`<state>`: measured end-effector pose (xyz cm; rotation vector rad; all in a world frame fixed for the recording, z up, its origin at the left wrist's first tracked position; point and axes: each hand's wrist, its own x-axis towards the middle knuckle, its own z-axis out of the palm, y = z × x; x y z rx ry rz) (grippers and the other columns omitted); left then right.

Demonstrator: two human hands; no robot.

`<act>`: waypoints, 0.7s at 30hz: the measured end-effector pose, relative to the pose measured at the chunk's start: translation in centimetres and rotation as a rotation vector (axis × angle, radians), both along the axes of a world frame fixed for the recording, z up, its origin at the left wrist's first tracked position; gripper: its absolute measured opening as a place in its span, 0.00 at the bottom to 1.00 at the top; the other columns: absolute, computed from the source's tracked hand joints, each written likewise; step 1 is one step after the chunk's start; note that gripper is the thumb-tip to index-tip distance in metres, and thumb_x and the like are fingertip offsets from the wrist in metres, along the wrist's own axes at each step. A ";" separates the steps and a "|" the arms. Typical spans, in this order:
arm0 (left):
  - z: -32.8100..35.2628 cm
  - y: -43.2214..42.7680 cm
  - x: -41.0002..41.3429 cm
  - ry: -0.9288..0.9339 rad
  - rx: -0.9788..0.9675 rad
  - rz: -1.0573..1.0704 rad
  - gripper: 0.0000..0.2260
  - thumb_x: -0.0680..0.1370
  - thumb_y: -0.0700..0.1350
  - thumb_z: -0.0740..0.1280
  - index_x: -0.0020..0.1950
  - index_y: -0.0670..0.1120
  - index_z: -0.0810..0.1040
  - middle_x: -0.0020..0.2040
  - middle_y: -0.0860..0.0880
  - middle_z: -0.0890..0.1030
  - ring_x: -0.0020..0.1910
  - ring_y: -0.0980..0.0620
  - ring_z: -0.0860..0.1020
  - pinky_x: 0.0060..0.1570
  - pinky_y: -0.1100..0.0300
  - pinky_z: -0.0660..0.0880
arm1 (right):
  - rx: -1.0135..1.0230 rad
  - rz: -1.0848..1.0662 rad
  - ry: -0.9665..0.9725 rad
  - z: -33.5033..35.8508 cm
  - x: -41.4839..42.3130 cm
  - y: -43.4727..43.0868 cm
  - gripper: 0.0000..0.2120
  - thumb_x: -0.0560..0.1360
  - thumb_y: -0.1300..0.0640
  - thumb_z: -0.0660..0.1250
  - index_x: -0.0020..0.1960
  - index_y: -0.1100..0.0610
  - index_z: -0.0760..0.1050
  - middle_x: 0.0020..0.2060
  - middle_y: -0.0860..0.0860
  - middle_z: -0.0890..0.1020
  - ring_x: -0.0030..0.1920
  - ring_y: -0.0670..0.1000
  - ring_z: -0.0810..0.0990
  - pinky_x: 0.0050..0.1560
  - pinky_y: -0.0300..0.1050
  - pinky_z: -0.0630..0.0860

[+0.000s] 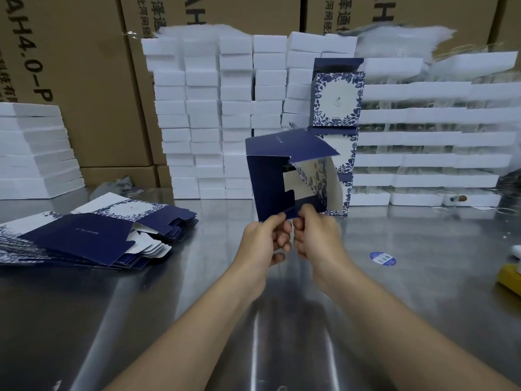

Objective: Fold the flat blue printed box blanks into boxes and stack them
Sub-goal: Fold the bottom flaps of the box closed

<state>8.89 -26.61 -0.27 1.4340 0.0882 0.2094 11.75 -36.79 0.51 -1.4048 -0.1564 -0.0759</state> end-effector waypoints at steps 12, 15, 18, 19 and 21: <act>-0.2 0.7 0.1 -0.001 -0.153 0.141 0.22 0.78 0.51 0.75 0.69 0.59 0.72 0.51 0.54 0.87 0.49 0.53 0.86 0.43 0.55 0.82 | -0.164 -0.106 -0.140 0.0 1.0 -1.1 0.16 0.76 0.51 0.64 0.31 0.53 0.66 0.26 0.50 0.65 0.30 0.52 0.61 0.37 0.51 0.59; 0.0 1.8 0.4 -0.142 -0.280 0.223 0.35 0.78 0.44 0.76 0.77 0.66 0.63 0.59 0.56 0.85 0.56 0.50 0.86 0.43 0.54 0.86 | -0.473 -0.151 -0.275 -0.4 1.1 -1.6 0.18 0.70 0.43 0.61 0.28 0.52 0.63 0.24 0.46 0.63 0.30 0.51 0.61 0.35 0.49 0.60; -0.1 2.6 0.7 -0.233 -0.269 0.352 0.30 0.78 0.36 0.73 0.72 0.64 0.71 0.59 0.54 0.83 0.57 0.49 0.85 0.52 0.48 0.86 | -0.614 -0.161 -0.335 -1.2 1.3 -1.5 0.18 0.70 0.39 0.59 0.32 0.52 0.65 0.23 0.45 0.67 0.31 0.52 0.66 0.34 0.50 0.64; -0.3 2.7 0.9 -0.239 -0.242 0.402 0.28 0.78 0.34 0.72 0.68 0.63 0.73 0.58 0.53 0.83 0.57 0.49 0.85 0.56 0.45 0.85 | -0.660 -0.163 -0.357 -1.5 1.4 -1.4 0.19 0.71 0.37 0.58 0.35 0.52 0.67 0.25 0.44 0.71 0.32 0.52 0.70 0.36 0.50 0.68; -0.6 2.7 1.1 -0.240 -0.255 0.451 0.26 0.77 0.32 0.70 0.68 0.57 0.74 0.59 0.49 0.83 0.57 0.47 0.84 0.55 0.44 0.85 | -0.799 -0.179 -0.393 -2.2 1.3 -1.1 0.21 0.72 0.29 0.57 0.45 0.47 0.71 0.35 0.42 0.80 0.40 0.53 0.79 0.43 0.52 0.76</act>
